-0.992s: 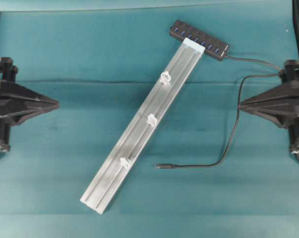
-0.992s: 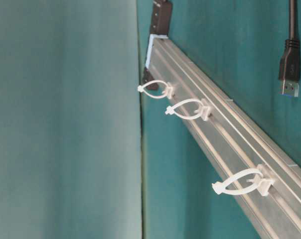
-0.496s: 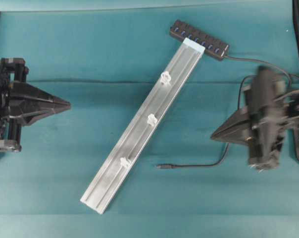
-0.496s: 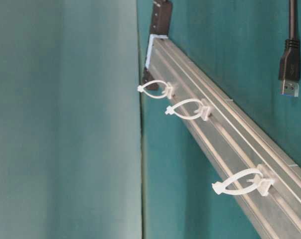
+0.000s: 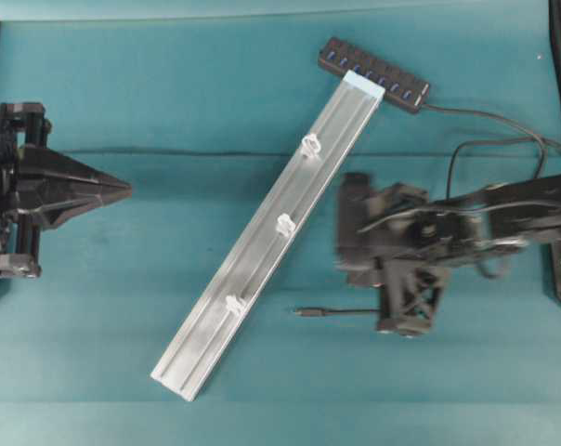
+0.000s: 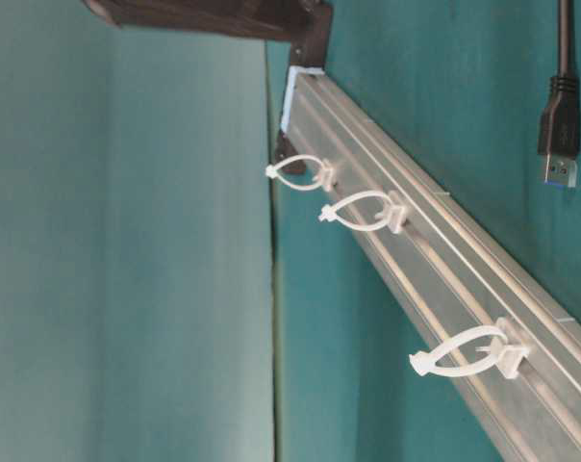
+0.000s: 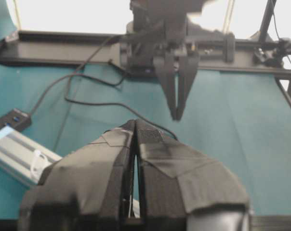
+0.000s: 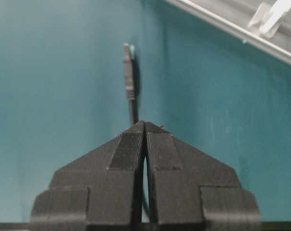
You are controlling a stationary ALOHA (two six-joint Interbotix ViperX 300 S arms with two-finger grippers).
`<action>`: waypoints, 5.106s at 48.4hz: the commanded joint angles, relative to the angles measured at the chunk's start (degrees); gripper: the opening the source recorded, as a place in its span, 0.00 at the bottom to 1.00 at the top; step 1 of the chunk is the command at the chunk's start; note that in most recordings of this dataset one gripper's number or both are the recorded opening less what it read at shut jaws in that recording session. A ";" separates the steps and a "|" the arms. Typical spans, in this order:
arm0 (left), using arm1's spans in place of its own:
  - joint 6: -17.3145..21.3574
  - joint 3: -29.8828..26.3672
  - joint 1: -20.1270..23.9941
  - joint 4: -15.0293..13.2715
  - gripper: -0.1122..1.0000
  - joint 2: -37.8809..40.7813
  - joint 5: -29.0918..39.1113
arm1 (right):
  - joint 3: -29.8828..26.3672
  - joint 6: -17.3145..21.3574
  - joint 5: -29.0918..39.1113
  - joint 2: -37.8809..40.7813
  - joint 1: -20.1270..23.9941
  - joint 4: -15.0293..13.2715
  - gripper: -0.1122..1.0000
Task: Pass the USB cable through three rings with both arms.
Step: 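Lower the right gripper and grasp the USB cable behind the plug, then lift the plug and carry it with the right gripper toward the rail's hub end, then insert the plug through the first white ring with the right gripper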
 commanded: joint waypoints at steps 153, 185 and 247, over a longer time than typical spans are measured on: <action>-2.11 -1.49 0.35 0.18 0.11 -3.60 3.08 | -13.45 -20.57 25.49 -0.70 -8.53 -3.25 0.18; -5.36 -2.37 -1.49 0.09 0.11 -3.16 4.22 | -22.50 -45.88 33.22 -0.70 -31.46 -6.50 0.18; -5.62 -4.66 -1.14 0.09 0.17 -1.58 5.10 | -11.78 -79.19 8.88 10.55 -35.42 -9.05 0.18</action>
